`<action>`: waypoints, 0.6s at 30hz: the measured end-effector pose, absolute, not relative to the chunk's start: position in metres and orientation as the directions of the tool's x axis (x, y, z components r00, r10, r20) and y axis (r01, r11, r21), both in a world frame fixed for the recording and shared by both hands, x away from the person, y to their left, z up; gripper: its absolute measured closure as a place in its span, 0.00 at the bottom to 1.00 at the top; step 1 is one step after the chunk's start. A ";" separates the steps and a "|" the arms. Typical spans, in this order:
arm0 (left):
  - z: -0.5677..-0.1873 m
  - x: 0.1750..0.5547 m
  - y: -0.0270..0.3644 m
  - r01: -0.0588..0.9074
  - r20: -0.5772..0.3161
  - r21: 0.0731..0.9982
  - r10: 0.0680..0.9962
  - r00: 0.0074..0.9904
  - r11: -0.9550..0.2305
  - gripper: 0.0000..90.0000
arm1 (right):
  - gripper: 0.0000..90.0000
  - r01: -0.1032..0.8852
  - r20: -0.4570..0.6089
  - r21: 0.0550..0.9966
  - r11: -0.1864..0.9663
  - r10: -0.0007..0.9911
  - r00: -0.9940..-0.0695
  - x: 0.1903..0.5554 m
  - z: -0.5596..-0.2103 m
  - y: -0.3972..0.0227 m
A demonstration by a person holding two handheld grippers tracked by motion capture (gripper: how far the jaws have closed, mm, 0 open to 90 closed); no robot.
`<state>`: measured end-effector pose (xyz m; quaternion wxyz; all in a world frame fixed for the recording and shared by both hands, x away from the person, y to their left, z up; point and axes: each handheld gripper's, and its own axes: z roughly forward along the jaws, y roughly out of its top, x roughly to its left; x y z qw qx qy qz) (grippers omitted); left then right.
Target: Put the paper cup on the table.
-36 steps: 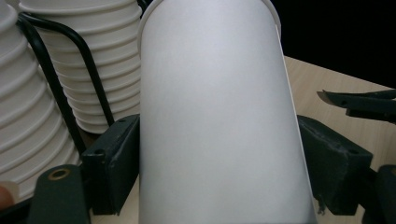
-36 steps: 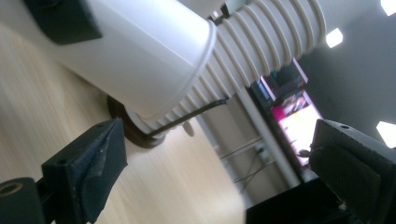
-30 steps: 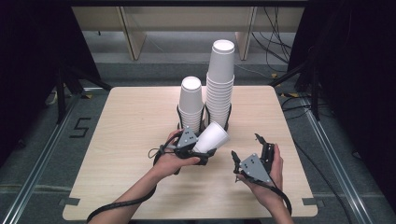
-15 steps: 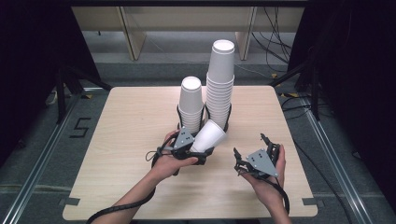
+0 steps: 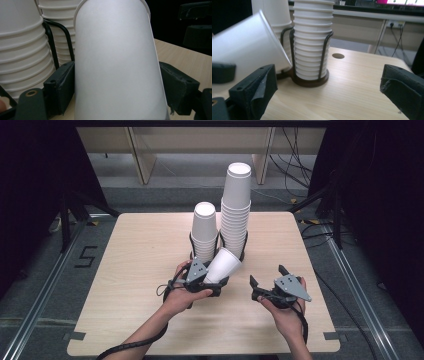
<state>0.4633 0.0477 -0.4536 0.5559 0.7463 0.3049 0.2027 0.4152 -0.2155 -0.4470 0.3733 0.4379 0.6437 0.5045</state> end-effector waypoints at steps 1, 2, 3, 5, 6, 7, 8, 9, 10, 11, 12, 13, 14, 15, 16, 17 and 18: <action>-0.454 0.463 0.047 0.230 -0.042 0.955 0.682 0.730 -0.188 0.22 | 0.01 0.185 0.009 0.981 0.058 0.939 -0.343 0.416 -0.447 -0.215; -0.455 0.464 0.046 0.226 -0.046 0.958 0.682 0.730 -0.177 0.22 | 0.01 0.201 0.043 0.979 0.029 0.938 -0.343 0.415 -0.446 -0.215; -0.455 0.463 0.046 0.230 -0.043 0.956 0.691 0.721 -0.180 0.22 | 0.01 0.224 0.095 0.974 -0.016 0.934 -0.346 0.414 -0.445 -0.214; -0.454 0.462 0.045 0.224 -0.044 0.960 0.698 0.715 -0.168 0.22 | 0.01 0.244 0.157 0.967 -0.068 0.915 -0.370 0.416 -0.445 -0.211; -0.453 0.461 0.044 0.211 -0.031 0.962 0.698 0.715 -0.174 0.22 | 0.01 0.244 0.157 0.967 -0.068 0.915 -0.370 0.416 -0.445 -0.211; -0.452 0.460 0.044 0.202 -0.025 0.965 0.702 0.712 -0.170 0.22 | 0.01 0.255 0.202 0.961 -0.106 0.901 -0.385 0.418 -0.443 -0.208; -0.451 0.459 0.044 0.196 -0.022 0.966 0.703 0.710 -0.168 0.22 | 0.01 0.255 0.202 0.961 -0.106 0.901 -0.385 0.418 -0.443 -0.208; -0.451 0.459 0.044 0.197 -0.025 0.966 0.704 0.710 -0.164 0.22 | 0.01 0.276 0.257 0.949 -0.155 0.887 -0.383 0.417 -0.442 -0.205; -0.451 0.458 0.043 0.198 -0.032 0.968 0.704 0.709 -0.156 0.22 | 0.01 0.276 0.257 0.949 -0.155 0.887 -0.383 0.417 -0.442 -0.205; -0.451 0.457 0.043 0.200 -0.037 0.968 0.705 0.708 -0.151 0.22 | 0.01 0.298 0.304 0.934 -0.195 0.873 -0.381 0.418 -0.441 -0.202; -0.451 0.457 0.042 0.198 -0.033 0.968 0.703 0.711 -0.155 0.22 | 0.01 0.298 0.304 0.934 -0.195 0.873 -0.381 0.418 -0.441 -0.202; -0.452 0.457 0.041 0.195 -0.031 0.969 0.703 0.710 -0.154 0.22 | 0.01 0.319 0.354 0.918 -0.236 0.851 -0.388 0.420 -0.442 -0.199; -0.452 0.457 0.041 0.195 -0.029 0.968 0.703 0.710 -0.158 0.22 | 0.01 0.319 0.354 0.918 -0.236 0.851 -0.388 0.420 -0.442 -0.199; -0.453 0.457 0.040 0.196 -0.029 0.968 0.705 0.708 -0.156 0.22 | 0.01 0.329 0.381 0.908 -0.259 0.838 -0.391 0.422 -0.443 -0.198; -0.453 0.457 0.040 0.195 -0.029 0.968 0.706 0.708 -0.155 0.22 | 0.01 0.333 0.388 0.905 -0.265 0.834 -0.393 0.424 -0.445 -0.198; -0.453 0.457 0.039 0.193 -0.029 0.969 0.707 0.707 -0.153 0.22 | 0.01 0.354 0.413 0.892 -0.282 0.826 -0.382 0.425 -0.445 -0.198; -0.453 0.458 0.039 0.191 -0.027 0.970 0.708 0.706 -0.153 0.22 | 0.01 0.375 0.465 0.868 -0.325 0.799 -0.382 0.428 -0.447 -0.196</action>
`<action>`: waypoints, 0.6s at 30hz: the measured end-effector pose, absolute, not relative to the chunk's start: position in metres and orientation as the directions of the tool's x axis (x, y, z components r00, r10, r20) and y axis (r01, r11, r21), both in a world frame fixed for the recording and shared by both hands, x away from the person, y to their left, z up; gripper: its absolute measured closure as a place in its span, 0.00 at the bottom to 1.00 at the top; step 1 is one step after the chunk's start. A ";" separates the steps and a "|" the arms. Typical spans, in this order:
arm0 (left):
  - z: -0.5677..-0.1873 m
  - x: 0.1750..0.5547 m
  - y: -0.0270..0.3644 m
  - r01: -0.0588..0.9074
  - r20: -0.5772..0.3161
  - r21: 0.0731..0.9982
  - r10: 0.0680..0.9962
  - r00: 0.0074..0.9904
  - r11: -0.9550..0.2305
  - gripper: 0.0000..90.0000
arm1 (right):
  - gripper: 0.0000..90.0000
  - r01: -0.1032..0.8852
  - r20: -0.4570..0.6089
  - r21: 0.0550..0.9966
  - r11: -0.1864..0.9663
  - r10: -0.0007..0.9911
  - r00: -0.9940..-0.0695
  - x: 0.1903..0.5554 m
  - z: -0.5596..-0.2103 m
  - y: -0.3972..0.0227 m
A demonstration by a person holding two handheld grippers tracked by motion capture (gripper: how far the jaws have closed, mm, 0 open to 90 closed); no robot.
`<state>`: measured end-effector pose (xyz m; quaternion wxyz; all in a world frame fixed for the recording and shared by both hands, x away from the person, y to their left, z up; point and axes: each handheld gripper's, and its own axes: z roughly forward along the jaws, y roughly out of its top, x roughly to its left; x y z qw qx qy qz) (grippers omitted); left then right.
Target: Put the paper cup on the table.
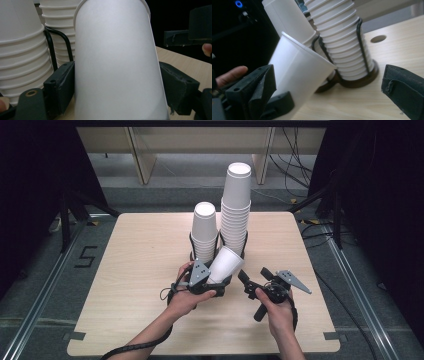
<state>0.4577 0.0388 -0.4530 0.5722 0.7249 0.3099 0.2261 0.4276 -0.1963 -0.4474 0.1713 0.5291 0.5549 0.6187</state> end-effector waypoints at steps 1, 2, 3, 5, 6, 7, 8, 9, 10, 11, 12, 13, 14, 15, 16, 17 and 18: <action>-0.453 0.458 0.038 0.186 -0.021 0.970 0.709 0.705 -0.156 0.22 | 0.01 0.375 0.465 0.868 -0.325 0.799 -0.382 0.428 -0.447 -0.196; -0.453 0.458 0.038 0.184 -0.017 0.970 0.709 0.705 -0.160 0.22 | 0.01 0.390 0.495 0.851 -0.351 0.783 -0.377 0.429 -0.447 -0.195; -0.453 0.459 0.037 0.183 -0.013 0.969 0.709 0.705 -0.164 0.22 | 0.01 0.399 0.518 0.839 -0.369 0.767 -0.379 0.430 -0.447 -0.195; -0.453 0.459 0.035 0.181 -0.014 0.970 0.709 0.705 -0.161 0.22 | 0.01 0.415 0.562 0.813 -0.408 0.734 -0.381 0.432 -0.447 -0.193; -0.453 0.459 0.034 0.181 -0.013 0.970 0.710 0.704 -0.162 0.22 | 0.01 0.429 0.585 0.798 -0.424 0.718 -0.377 0.432 -0.447 -0.192; -0.453 0.459 0.034 0.178 -0.009 0.970 0.709 0.705 -0.164 0.22 | 0.00 0.438 0.604 0.784 -0.440 0.704 -0.373 0.433 -0.447 -0.191; -0.453 0.459 0.033 0.178 -0.011 0.971 0.710 0.704 -0.162 0.22 | 0.01 0.442 0.613 0.779 -0.445 0.690 -0.385 0.434 -0.448 -0.192; -0.453 0.459 0.032 0.180 -0.012 0.970 0.711 0.703 -0.162 0.22 | 0.01 0.449 0.624 0.770 -0.453 0.682 -0.382 0.435 -0.449 -0.191; -0.453 0.459 0.031 0.179 -0.014 0.971 0.710 0.704 -0.158 0.22 | 0.01 0.455 0.628 0.766 -0.454 0.681 -0.378 0.435 -0.450 -0.191; -0.454 0.459 0.030 0.177 -0.019 0.973 0.710 0.704 -0.150 0.22 | 0.01 0.469 0.650 0.748 -0.470 0.661 -0.374 0.437 -0.451 -0.189; -0.453 0.459 0.030 0.178 -0.012 0.971 0.712 0.702 -0.160 0.22 | 0.01 0.469 0.650 0.748 -0.470 0.661 -0.374 0.437 -0.451 -0.189; -0.453 0.459 0.030 0.179 -0.009 0.970 0.711 0.703 -0.164 0.22 | 0.01 0.475 0.660 0.740 -0.477 0.652 -0.374 0.437 -0.452 -0.189; -0.454 0.459 0.030 0.179 -0.008 0.970 0.712 0.703 -0.166 0.22 | 0.01 0.476 0.668 0.734 -0.484 0.641 -0.378 0.439 -0.453 -0.188; -0.454 0.459 0.029 0.178 -0.004 0.969 0.711 0.703 -0.169 0.22 | 0.01 0.476 0.668 0.734 -0.484 0.641 -0.378 0.439 -0.453 -0.188; -0.454 0.459 0.029 0.174 -0.004 0.970 0.709 0.705 -0.169 0.22 | 0.01 0.506 0.706 0.698 -0.507 0.604 -0.368 0.437 -0.452 -0.186; -0.454 0.459 0.028 0.176 -0.002 0.969 0.710 0.704 -0.172 0.22 | 0.01 0.487 0.682 0.722 -0.491 0.622 -0.384 0.440 -0.453 -0.187; -0.454 0.459 0.028 0.176 -0.002 0.969 0.710 0.704 -0.172 0.22 | 0.01 0.490 0.681 0.723 -0.488 0.621 -0.387 0.440 -0.453 -0.186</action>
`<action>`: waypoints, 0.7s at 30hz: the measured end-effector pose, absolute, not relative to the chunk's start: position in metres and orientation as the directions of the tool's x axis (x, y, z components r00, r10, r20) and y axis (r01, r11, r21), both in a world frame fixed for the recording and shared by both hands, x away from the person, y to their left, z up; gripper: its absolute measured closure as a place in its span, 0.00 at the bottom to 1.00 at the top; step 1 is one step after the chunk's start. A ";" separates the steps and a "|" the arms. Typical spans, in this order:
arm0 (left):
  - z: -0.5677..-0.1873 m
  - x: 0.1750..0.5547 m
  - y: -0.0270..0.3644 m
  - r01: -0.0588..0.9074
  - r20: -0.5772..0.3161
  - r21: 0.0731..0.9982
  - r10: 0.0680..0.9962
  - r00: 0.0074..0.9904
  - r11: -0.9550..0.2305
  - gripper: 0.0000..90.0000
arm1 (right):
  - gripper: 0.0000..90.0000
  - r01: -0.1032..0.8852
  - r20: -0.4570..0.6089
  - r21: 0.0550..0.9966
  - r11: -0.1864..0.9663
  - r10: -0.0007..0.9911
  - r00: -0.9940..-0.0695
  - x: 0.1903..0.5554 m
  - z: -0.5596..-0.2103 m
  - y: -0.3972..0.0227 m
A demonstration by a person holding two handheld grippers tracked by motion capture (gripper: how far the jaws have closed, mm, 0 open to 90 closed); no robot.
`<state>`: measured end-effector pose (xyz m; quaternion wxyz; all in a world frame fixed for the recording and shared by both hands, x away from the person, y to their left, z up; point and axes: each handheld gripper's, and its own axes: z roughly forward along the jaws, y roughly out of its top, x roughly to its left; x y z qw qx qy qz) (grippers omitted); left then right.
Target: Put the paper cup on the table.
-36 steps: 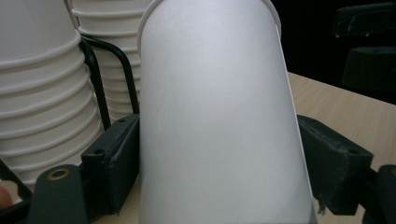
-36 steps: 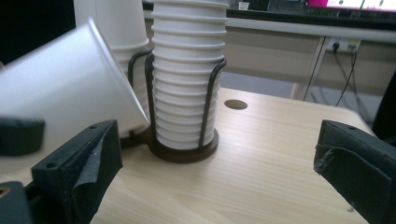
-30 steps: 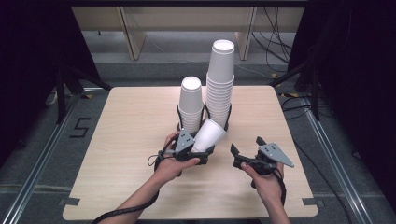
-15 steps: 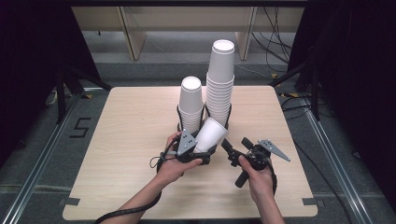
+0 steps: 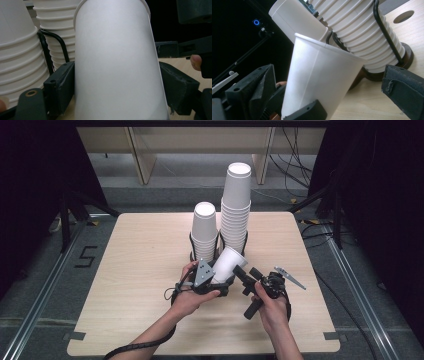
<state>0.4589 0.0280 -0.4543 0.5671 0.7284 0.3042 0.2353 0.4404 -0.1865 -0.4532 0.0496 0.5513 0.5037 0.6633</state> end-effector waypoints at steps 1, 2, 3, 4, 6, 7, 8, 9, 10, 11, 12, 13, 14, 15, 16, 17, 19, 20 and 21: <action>-0.454 0.458 0.028 0.182 -0.005 0.968 0.714 0.700 -0.172 0.22 | 0.01 0.486 0.684 0.722 -0.493 0.617 -0.389 0.441 -0.454 -0.186; -0.454 0.458 0.027 0.185 -0.009 0.968 0.715 0.699 -0.168 0.22 | 0.01 0.490 0.686 0.718 -0.494 0.617 -0.385 0.443 -0.454 -0.185; -0.454 0.458 0.027 0.189 -0.015 0.968 0.714 0.700 -0.164 0.22 | 0.01 0.502 0.700 0.704 -0.502 0.611 -0.370 0.442 -0.453 -0.184; -0.454 0.457 0.026 0.195 -0.025 0.968 0.713 0.700 -0.158 0.22 | 0.01 0.524 0.720 0.682 -0.511 0.596 -0.356 0.442 -0.452 -0.184; -0.454 0.457 0.025 0.198 -0.030 0.968 0.713 0.701 -0.154 0.22 | 0.01 0.530 0.735 0.666 -0.524 0.583 -0.347 0.444 -0.453 -0.183; -0.454 0.457 0.025 0.196 -0.028 0.968 0.711 0.702 -0.156 0.22 | 0.01 0.519 0.728 0.674 -0.526 0.591 -0.348 0.446 -0.455 -0.182; -0.454 0.457 0.025 0.193 -0.023 0.968 0.710 0.704 -0.159 0.22 | 0.00 0.538 0.742 0.657 -0.529 0.579 -0.337 0.445 -0.455 -0.182; -0.454 0.457 0.024 0.192 -0.021 0.968 0.710 0.704 -0.162 0.22 | 0.01 0.524 0.731 0.671 -0.524 0.588 -0.348 0.447 -0.457 -0.182; -0.454 0.457 0.024 0.190 -0.018 0.968 0.709 0.705 -0.165 0.22 | 0.01 0.533 0.743 0.658 -0.533 0.577 -0.339 0.447 -0.457 -0.180; -0.454 0.457 0.023 0.186 -0.014 0.968 0.708 0.706 -0.166 0.22 | 0.01 0.528 0.736 0.664 -0.529 0.584 -0.342 0.448 -0.458 -0.180; -0.454 0.457 0.023 0.181 -0.010 0.969 0.708 0.707 -0.168 0.22 | 0.01 0.543 0.754 0.644 -0.539 0.568 -0.329 0.448 -0.458 -0.179; -0.454 0.457 0.022 0.177 -0.006 0.969 0.705 0.709 -0.169 0.22 | 0.01 0.547 0.763 0.633 -0.548 0.560 -0.323 0.448 -0.458 -0.178; -0.454 0.457 0.022 0.180 -0.005 0.968 0.706 0.708 -0.174 0.22 | 0.01 0.550 0.765 0.629 -0.550 0.561 -0.314 0.450 -0.460 -0.178; -0.454 0.457 0.021 0.178 -0.005 0.969 0.705 0.709 -0.173 0.22 | 0.01 0.550 0.765 0.629 -0.550 0.561 -0.314 0.450 -0.460 -0.178; -0.454 0.457 0.021 0.176 -0.001 0.968 0.704 0.711 -0.177 0.22 | 0.01 0.560 0.784 0.606 -0.564 0.544 -0.300 0.451 -0.460 -0.177; -0.455 0.457 0.021 0.174 0.004 0.968 0.703 0.711 -0.181 0.22 | 0.01 0.568 0.793 0.593 -0.570 0.535 -0.291 0.451 -0.460 -0.176; -0.455 0.457 0.020 0.174 0.002 0.968 0.701 0.713 -0.180 0.22 | 0.01 0.537 0.759 0.638 -0.552 0.565 -0.322 0.455 -0.464 -0.177; -0.455 0.457 0.020 0.175 -0.001 0.969 0.700 0.714 -0.177 0.22 | 0.01 0.551 0.771 0.623 -0.556 0.555 -0.312 0.454 -0.462 -0.176; -0.456 0.457 0.020 0.176 -0.002 0.968 0.699 0.715 -0.177 0.22 | 0.01 0.578 0.804 0.578 -0.576 0.521 -0.286 0.453 -0.460 -0.174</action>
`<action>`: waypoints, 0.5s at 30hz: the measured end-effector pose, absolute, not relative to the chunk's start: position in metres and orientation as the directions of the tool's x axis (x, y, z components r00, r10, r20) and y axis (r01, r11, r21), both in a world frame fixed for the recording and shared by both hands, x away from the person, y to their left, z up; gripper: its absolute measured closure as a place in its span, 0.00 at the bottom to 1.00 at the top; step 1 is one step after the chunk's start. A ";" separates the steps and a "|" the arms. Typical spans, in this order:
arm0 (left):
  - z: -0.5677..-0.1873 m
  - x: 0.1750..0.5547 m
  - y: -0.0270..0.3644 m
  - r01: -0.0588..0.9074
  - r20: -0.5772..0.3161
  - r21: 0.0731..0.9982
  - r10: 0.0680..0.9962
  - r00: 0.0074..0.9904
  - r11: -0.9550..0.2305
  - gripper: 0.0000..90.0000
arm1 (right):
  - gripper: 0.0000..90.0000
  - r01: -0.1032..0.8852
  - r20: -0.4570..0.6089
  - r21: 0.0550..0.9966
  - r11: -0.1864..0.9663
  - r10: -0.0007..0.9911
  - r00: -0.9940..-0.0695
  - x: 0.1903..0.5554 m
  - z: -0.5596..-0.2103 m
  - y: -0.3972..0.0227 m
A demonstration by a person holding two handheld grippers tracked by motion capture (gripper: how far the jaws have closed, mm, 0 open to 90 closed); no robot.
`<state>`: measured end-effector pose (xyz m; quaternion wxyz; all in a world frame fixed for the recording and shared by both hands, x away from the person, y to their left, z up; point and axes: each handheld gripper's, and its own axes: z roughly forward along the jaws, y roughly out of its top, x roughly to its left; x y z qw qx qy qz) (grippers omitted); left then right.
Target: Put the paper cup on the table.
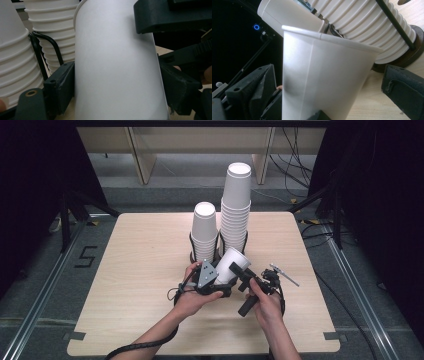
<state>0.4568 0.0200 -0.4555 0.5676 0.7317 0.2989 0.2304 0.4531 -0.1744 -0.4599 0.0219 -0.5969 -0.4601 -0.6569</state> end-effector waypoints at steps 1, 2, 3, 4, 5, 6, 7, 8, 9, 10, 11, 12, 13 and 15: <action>-0.456 0.457 0.019 0.172 -0.005 0.970 0.697 0.717 -0.170 0.22 | 0.01 0.579 0.807 0.576 -0.577 0.515 -0.289 0.454 -0.460 -0.174; -0.456 0.457 0.019 0.170 -0.002 0.970 0.695 0.719 -0.173 0.22 | 0.01 0.574 0.802 0.584 -0.573 0.519 -0.297 0.455 -0.460 -0.174; -0.456 0.457 0.019 0.173 0.004 0.968 0.698 0.717 -0.183 0.22 | 0.01 0.579 0.804 0.579 -0.574 0.518 -0.291 0.455 -0.460 -0.173; -0.456 0.457 0.019 0.170 0.004 0.969 0.698 0.716 -0.181 0.22 | 0.01 0.579 0.804 0.579 -0.574 0.518 -0.291 0.455 -0.460 -0.173; -0.456 0.457 0.019 0.168 0.006 0.969 0.696 0.718 -0.182 0.22 | 0.01 0.575 0.799 0.586 -0.570 0.524 -0.295 0.456 -0.460 -0.173; -0.456 0.457 0.018 0.169 0.004 0.969 0.697 0.717 -0.179 0.22 | 0.01 0.558 0.784 0.608 -0.565 0.539 -0.308 0.459 -0.461 -0.173; -0.456 0.456 0.018 0.169 0.004 0.969 0.696 0.718 -0.180 0.22 | 0.01 0.558 0.784 0.608 -0.565 0.539 -0.308 0.459 -0.461 -0.173; -0.456 0.456 0.018 0.170 0.007 0.968 0.695 0.719 -0.185 0.22 | 0.01 0.560 0.782 0.610 -0.561 0.543 -0.307 0.459 -0.462 -0.174; -0.456 0.456 0.017 0.168 0.008 0.968 0.694 0.720 -0.186 0.22 | 0.01 0.567 0.790 0.598 -0.566 0.534 -0.300 0.459 -0.461 -0.173; -0.456 0.456 0.016 0.166 0.009 0.969 0.694 0.720 -0.185 0.22 | 0.01 0.565 0.791 0.598 -0.568 0.534 -0.299 0.460 -0.461 -0.173; -0.456 0.456 0.016 0.163 0.015 0.968 0.692 0.721 -0.190 0.22 | 0.01 0.566 0.791 0.597 -0.569 0.534 -0.298 0.461 -0.462 -0.172; -0.456 0.455 0.016 0.160 0.017 0.968 0.690 0.723 -0.192 0.22 | 0.01 0.570 0.796 0.591 -0.571 0.528 -0.296 0.461 -0.462 -0.172; -0.456 0.455 0.015 0.161 0.019 0.967 0.689 0.724 -0.196 0.22 | 0.01 0.569 0.791 0.597 -0.566 0.535 -0.297 0.461 -0.462 -0.172; -0.457 0.455 0.015 0.159 0.020 0.968 0.690 0.723 -0.195 0.22 | 0.01 0.587 0.815 0.564 -0.581 0.506 -0.282 0.461 -0.462 -0.171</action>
